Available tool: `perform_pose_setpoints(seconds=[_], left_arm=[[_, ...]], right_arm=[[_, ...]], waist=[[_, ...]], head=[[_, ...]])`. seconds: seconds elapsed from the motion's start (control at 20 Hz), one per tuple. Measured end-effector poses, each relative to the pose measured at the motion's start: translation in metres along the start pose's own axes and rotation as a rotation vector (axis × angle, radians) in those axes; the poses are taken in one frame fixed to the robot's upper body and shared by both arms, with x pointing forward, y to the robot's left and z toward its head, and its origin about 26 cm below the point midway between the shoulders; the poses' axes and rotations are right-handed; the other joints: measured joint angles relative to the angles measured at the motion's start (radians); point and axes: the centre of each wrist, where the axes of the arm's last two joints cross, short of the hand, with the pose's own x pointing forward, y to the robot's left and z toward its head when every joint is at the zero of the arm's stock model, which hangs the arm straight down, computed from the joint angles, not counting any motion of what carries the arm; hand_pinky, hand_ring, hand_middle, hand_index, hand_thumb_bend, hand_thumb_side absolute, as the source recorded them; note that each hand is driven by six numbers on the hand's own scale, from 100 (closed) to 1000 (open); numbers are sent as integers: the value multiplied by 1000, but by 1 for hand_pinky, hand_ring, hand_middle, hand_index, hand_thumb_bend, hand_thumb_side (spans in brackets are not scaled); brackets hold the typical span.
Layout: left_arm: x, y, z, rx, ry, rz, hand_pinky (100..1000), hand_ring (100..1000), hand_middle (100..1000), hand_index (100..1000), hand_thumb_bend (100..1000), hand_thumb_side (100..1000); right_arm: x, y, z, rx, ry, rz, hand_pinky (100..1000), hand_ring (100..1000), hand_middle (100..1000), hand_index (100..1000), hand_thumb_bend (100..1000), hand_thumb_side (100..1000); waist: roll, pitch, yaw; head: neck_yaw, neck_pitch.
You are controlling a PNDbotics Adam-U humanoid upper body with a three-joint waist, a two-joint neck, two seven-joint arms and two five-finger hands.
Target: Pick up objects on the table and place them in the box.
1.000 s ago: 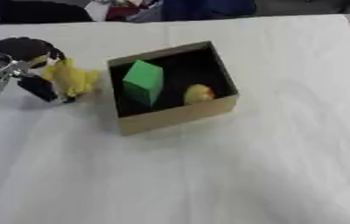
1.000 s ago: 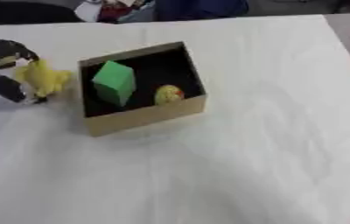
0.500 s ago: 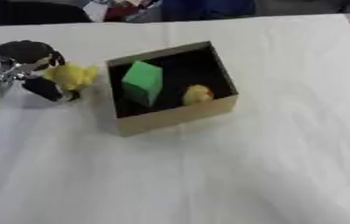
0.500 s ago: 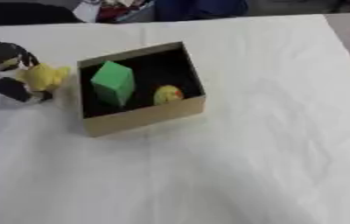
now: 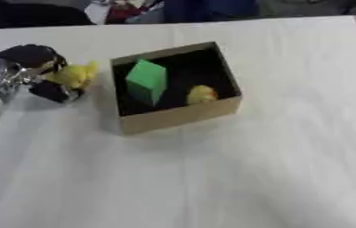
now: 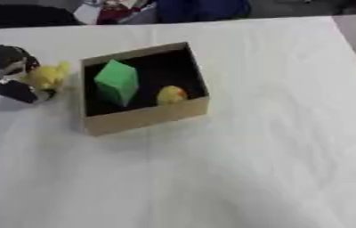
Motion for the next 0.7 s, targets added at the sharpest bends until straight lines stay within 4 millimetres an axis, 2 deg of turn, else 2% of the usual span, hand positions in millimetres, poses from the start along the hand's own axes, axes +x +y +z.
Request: perform_pose_setpoints(seconds=[0.2,0.4,0.7], left_arm=[[2,-1,0,22,2,4,524,674,550,696,100,565],[2,-1,-1,39,7,-4,517,664,553,696,100,470],[4,1,-1,36,7,-14,488,642,563,702,100,430]], right_arm=[[0,0,0,0,0,-1,925,801,639,901,100,1000],[0,0,0,-1,0,-1,926,801,639,902,100,1000],[-1,1,1,-1,6,-7,926,802,639,902,100,1000]], waist=[[0,0,-4],[0,0,-3],[0,-6,7]], head=[[0,0],[0,0],[0,6]])
